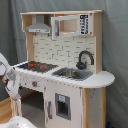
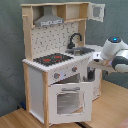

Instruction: Play with the kitchen

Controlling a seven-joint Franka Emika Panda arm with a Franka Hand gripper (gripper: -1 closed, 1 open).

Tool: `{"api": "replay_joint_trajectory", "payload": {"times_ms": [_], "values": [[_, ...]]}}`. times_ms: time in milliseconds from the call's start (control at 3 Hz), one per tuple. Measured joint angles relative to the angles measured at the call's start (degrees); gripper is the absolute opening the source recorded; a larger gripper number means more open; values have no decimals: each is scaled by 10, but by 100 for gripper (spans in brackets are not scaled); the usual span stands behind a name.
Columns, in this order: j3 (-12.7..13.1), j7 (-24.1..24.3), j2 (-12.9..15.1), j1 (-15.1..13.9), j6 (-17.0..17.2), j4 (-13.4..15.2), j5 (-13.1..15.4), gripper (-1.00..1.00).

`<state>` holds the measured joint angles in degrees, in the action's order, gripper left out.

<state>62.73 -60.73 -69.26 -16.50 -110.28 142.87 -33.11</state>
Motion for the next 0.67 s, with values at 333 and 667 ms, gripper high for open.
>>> {"api": "replay_joint_trajectory", "payload": {"times_ms": [333,667], "values": [[9,-43,42,-33,-6,-3,-12,100],[23,-77,88,-67,-20,-12,-13,100]]}}
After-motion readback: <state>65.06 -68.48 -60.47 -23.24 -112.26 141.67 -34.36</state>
